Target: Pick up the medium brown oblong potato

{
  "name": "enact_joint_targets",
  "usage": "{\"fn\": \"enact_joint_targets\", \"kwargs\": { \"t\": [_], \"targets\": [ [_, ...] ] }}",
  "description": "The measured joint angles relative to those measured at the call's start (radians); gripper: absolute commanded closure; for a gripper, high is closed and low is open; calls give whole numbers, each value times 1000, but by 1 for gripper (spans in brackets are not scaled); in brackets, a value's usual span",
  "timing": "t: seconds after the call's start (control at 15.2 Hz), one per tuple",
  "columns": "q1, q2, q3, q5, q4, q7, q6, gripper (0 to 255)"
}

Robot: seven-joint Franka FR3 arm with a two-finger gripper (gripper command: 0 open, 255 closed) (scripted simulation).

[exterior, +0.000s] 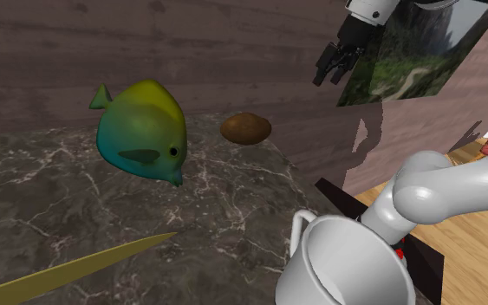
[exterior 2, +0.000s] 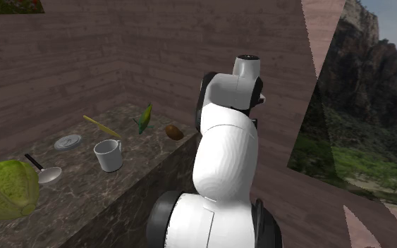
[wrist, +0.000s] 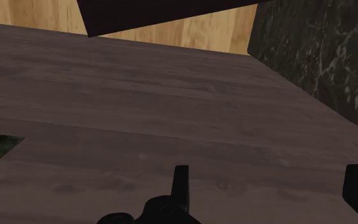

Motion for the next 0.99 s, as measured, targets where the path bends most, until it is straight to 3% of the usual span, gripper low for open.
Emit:
{"fn": "enact_joint_targets", "kwargs": {
  "t": [0.4,0.59,0.99],
  "targets": [
    [63,102,60,23,71,-23,9,0],
    [118,158,90,29,112,68,0,0],
    [242,301,150,26,222,-51,-2,0]
  ]
}}
